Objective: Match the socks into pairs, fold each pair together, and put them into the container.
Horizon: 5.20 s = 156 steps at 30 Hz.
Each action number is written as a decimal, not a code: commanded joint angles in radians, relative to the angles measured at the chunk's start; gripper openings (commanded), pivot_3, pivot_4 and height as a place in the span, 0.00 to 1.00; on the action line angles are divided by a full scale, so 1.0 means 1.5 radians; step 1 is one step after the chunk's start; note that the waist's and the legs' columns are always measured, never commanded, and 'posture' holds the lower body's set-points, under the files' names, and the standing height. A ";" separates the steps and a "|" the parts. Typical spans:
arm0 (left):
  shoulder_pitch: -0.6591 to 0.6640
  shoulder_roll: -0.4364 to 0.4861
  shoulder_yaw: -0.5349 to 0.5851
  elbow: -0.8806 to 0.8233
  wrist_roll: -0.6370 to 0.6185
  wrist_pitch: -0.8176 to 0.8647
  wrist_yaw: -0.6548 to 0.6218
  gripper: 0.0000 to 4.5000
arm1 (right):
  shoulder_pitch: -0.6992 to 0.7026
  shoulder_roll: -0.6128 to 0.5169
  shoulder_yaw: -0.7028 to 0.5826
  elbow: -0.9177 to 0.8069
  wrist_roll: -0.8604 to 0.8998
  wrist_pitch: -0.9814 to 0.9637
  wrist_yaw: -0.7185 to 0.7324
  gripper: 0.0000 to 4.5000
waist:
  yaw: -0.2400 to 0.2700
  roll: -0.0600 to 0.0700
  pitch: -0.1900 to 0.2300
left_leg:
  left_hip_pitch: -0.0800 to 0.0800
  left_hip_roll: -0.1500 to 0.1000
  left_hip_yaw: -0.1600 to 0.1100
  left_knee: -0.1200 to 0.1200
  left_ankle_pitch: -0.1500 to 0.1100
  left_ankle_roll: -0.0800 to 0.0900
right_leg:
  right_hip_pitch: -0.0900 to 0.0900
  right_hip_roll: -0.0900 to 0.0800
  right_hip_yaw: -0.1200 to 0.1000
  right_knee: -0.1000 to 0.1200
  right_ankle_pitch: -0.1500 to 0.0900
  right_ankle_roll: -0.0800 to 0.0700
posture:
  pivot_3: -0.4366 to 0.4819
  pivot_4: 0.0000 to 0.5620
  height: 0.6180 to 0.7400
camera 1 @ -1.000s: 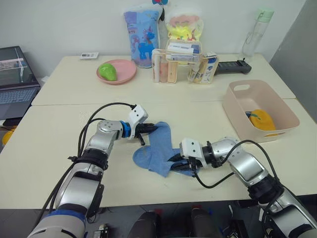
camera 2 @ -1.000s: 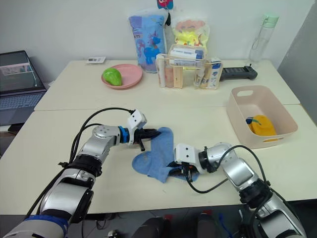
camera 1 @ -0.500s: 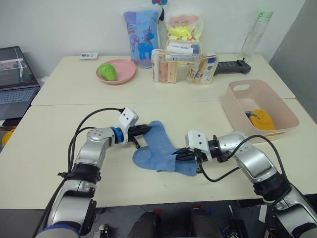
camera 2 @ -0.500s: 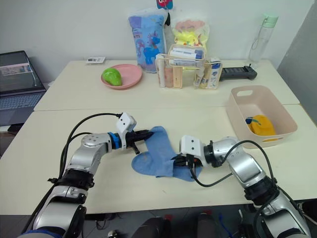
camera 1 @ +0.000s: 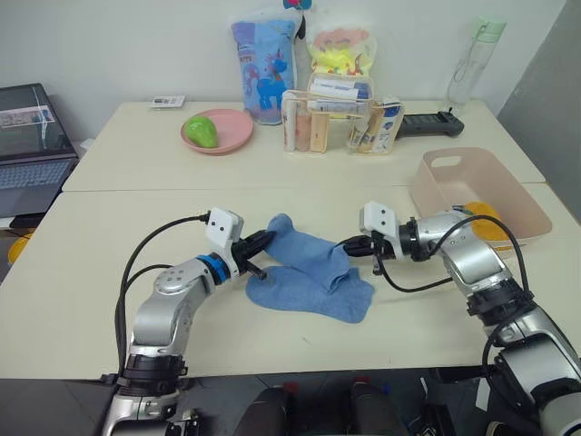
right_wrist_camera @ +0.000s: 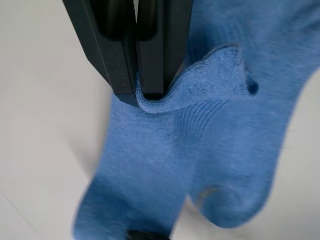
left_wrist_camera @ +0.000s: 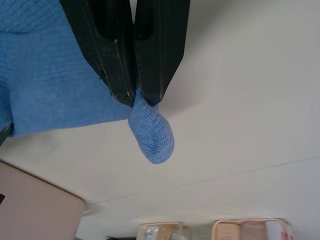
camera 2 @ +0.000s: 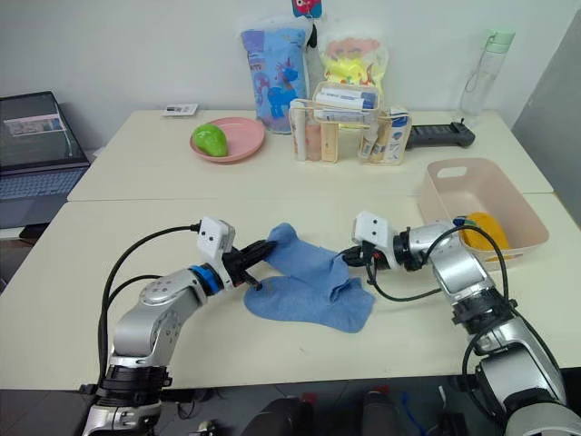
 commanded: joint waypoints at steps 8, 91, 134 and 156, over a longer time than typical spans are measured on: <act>0.023 -0.074 -0.019 -0.004 0.036 -0.069 0.112 0.00 | -0.105 0.049 -0.036 0.194 -0.039 -0.155 -0.034 0.01 | 0.000 0.000 0.000 | 0.000 0.000 0.000 0.000 0.000 0.000 | 0.000 0.000 0.000 0.000 0.000 0.000 | 0.48 0.27 1.00; -0.134 0.324 -0.073 0.028 -0.099 -0.040 -0.397 0.00 | 0.077 -0.063 -0.121 -0.351 0.162 0.312 0.013 0.01 | -0.003 0.001 0.000 | -0.001 0.000 -0.001 -0.001 0.000 0.000 | -0.001 0.000 0.000 -0.001 0.000 0.000 | 0.48 0.27 1.00; -0.207 0.285 -0.240 0.157 0.062 -0.063 -0.474 0.00 | 0.149 -0.111 -0.076 -0.325 0.240 0.430 -0.131 0.01 | 0.001 0.000 0.000 | -0.001 0.000 0.000 0.000 0.000 0.001 | 0.000 0.000 0.000 -0.001 0.000 0.000 | 0.48 0.27 1.00; -0.089 0.349 -0.108 0.053 -0.010 -0.064 -0.494 0.49 | 0.261 -0.154 -0.156 -0.443 0.292 0.471 -0.162 0.37 | 0.001 0.001 0.000 | -0.001 0.000 0.000 -0.001 0.000 0.001 | 0.000 0.000 0.000 -0.001 0.000 0.000 | 0.48 0.27 1.00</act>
